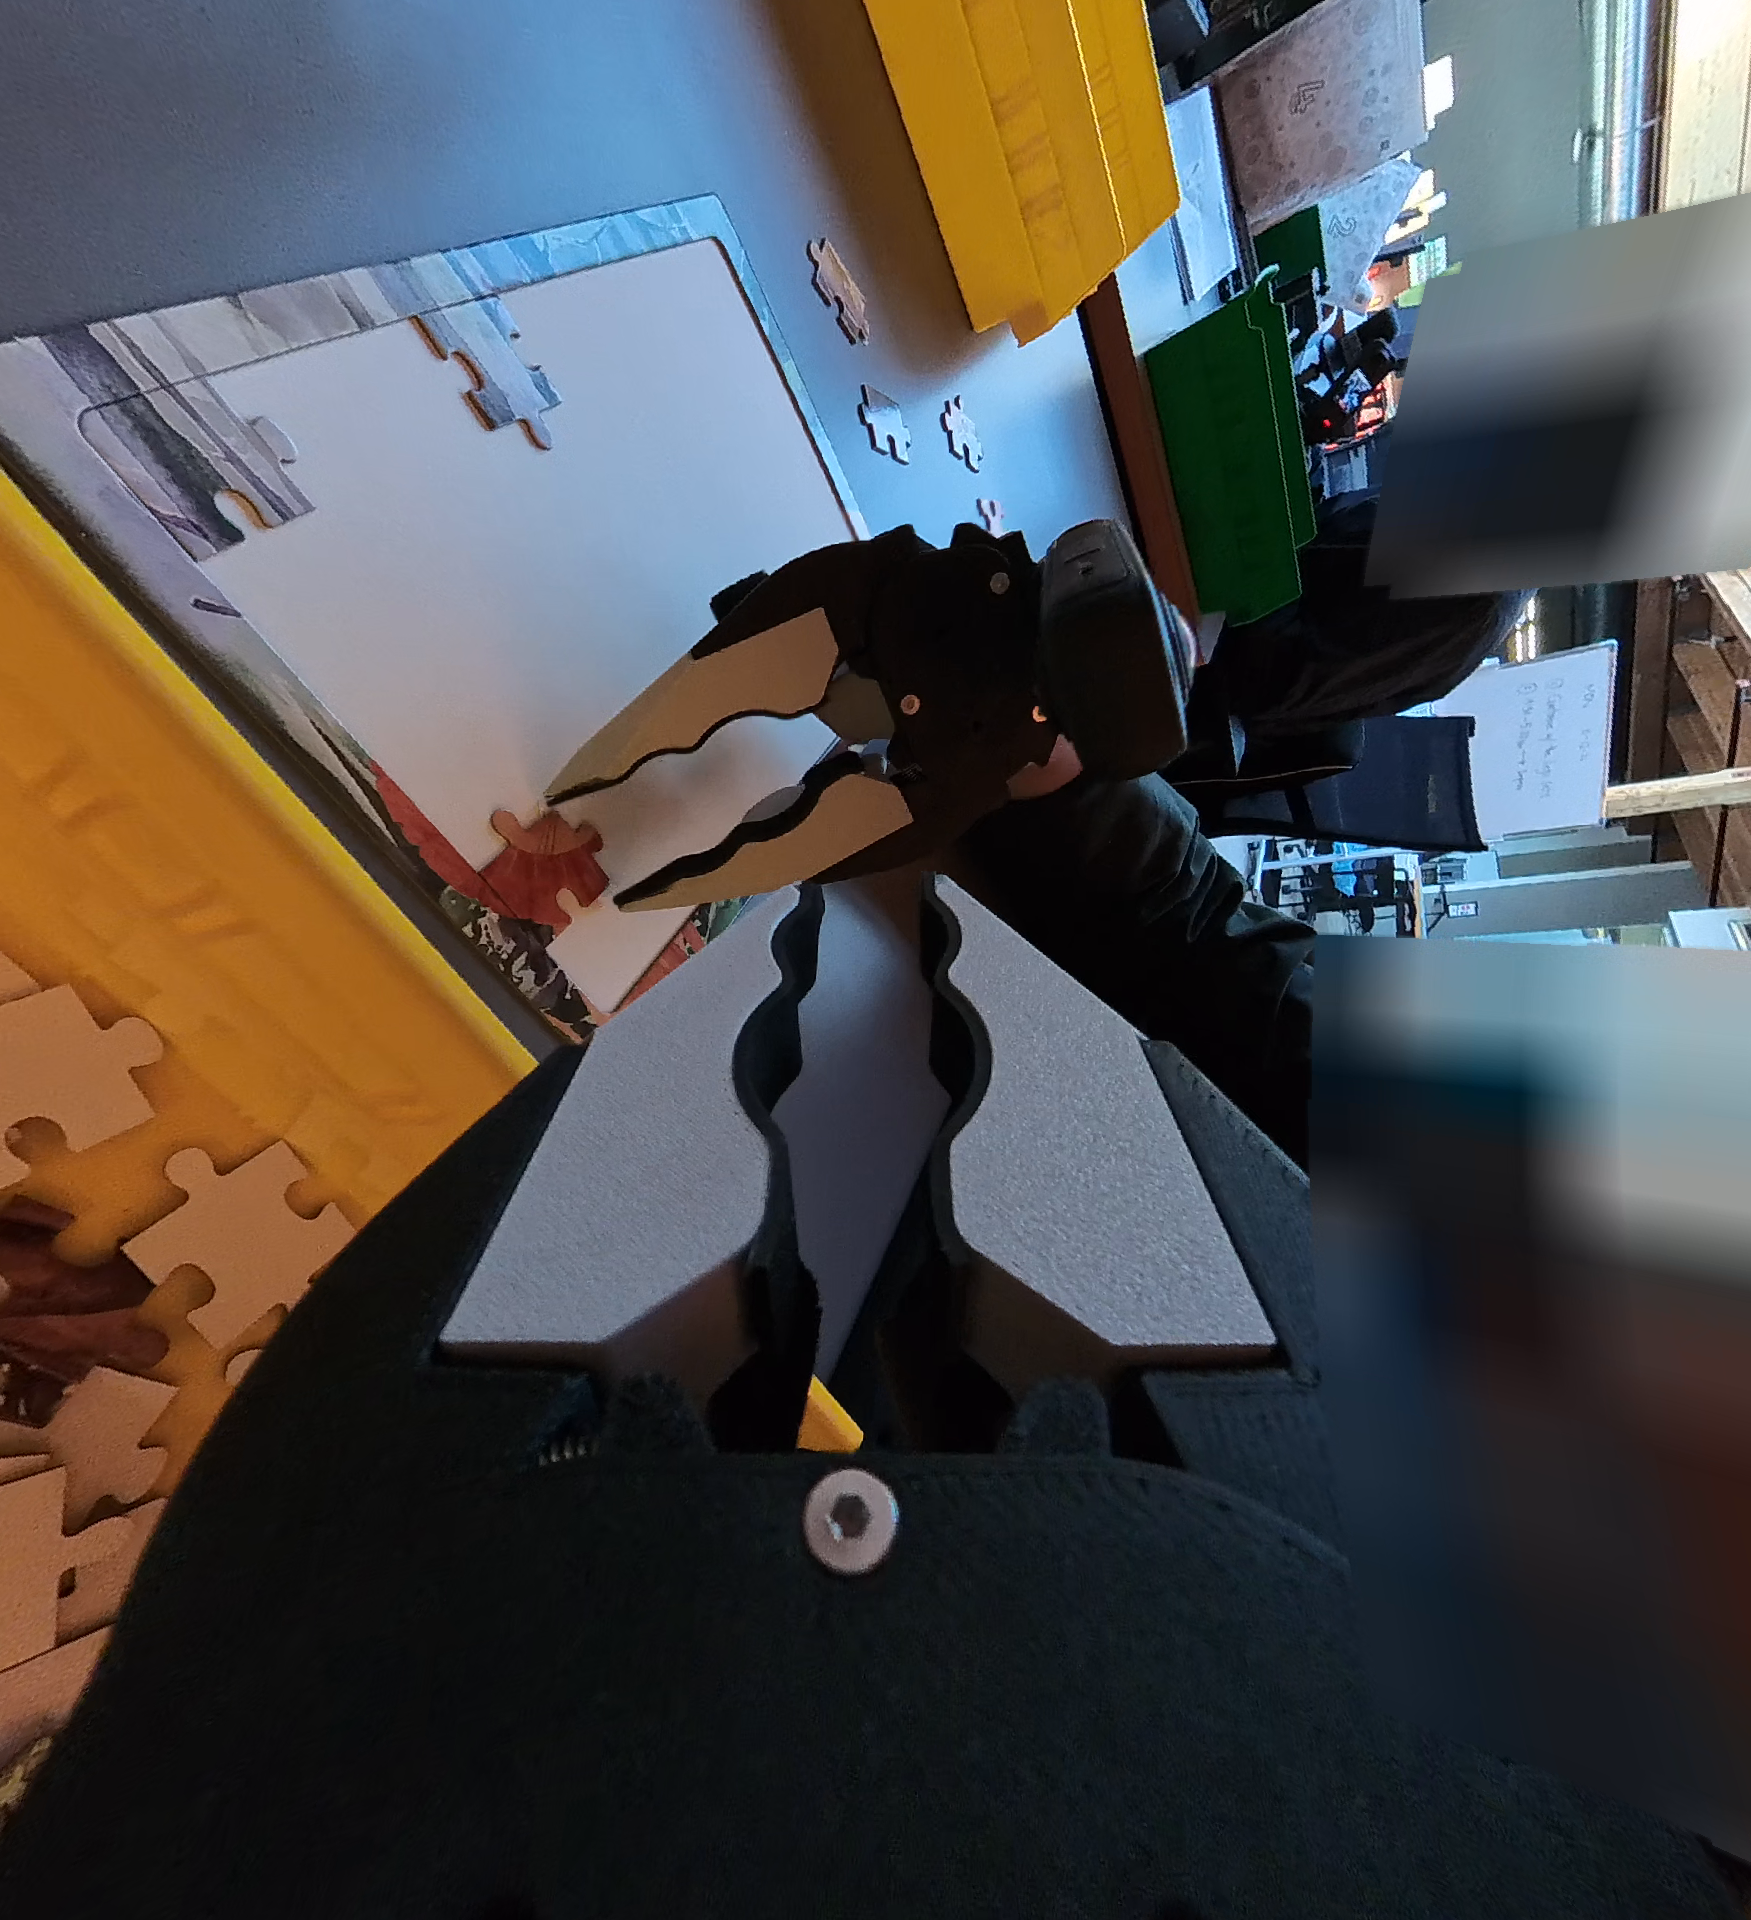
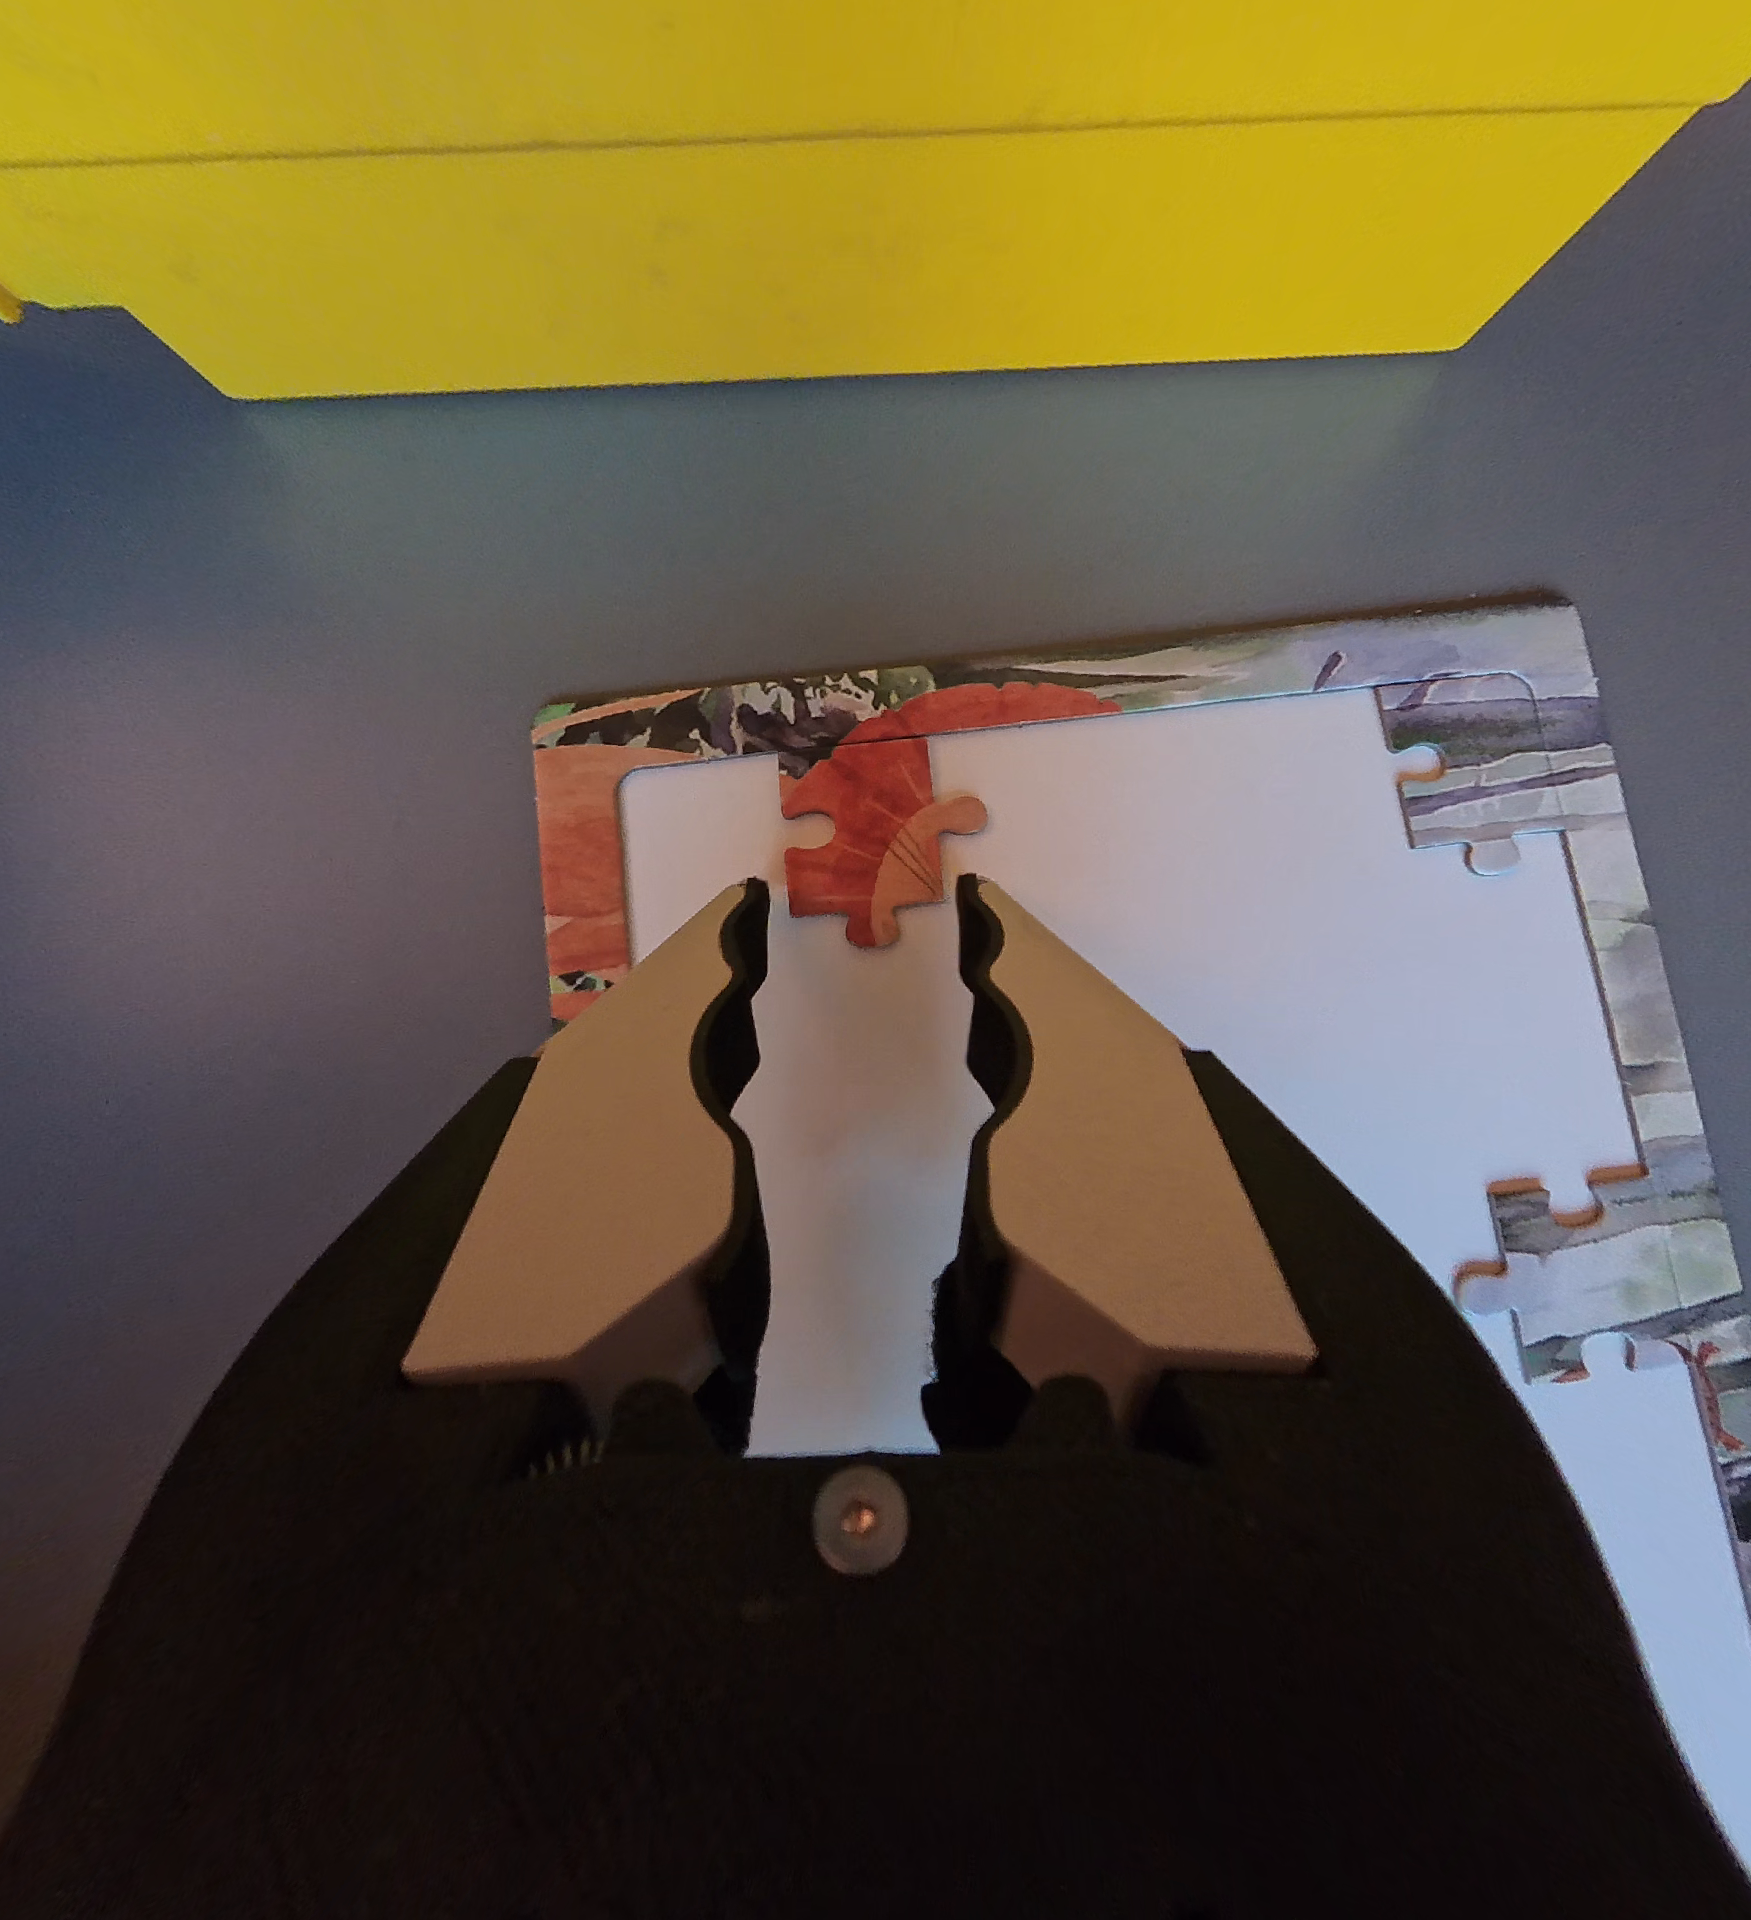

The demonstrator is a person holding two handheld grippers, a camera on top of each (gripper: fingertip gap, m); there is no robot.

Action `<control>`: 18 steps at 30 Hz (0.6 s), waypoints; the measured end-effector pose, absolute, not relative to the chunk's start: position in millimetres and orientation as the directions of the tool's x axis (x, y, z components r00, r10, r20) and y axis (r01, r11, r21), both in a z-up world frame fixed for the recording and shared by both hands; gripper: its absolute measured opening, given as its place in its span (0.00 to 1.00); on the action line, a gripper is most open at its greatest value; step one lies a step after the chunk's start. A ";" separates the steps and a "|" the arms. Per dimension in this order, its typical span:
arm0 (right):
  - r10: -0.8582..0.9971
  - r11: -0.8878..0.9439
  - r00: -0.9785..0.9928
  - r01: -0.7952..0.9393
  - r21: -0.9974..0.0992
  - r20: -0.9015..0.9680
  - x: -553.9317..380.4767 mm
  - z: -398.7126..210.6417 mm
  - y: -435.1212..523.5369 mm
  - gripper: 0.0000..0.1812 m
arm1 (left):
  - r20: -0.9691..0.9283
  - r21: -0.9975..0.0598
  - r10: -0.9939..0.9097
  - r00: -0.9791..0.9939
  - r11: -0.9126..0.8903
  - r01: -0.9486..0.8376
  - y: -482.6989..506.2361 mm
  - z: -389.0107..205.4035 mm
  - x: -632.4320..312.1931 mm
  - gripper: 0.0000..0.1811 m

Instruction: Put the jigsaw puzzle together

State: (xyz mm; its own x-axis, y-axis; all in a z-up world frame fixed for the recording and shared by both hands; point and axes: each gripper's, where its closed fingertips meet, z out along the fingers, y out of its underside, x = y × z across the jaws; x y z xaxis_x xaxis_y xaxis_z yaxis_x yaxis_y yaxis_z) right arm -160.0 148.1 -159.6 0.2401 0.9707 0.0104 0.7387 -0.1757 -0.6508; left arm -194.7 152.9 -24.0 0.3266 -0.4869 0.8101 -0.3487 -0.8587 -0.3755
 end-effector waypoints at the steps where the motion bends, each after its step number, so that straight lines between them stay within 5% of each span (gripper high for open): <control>1: 0.971 -0.174 0.239 0.732 -0.659 0.009 -159.7 -157.3 148.0 0.20 | 0.810 -0.377 -0.487 0.326 -0.859 -0.346 153.3 -23.6 -195.2 0.09; 10: 0.985 -0.140 0.166 0.668 -0.731 -0.038 -134.8 -118.0 128.3 0.25 | 0.808 -0.387 -0.486 0.333 -0.864 -0.322 156.7 -20.7 -201.9 0.09; 18: 0.999 -0.038 0.041 0.778 -0.627 -0.010 -127.3 -149.2 91.3 0.25 | 0.812 -0.391 -0.484 0.327 -0.866 -0.312 157.4 -18.5 -205.1 0.09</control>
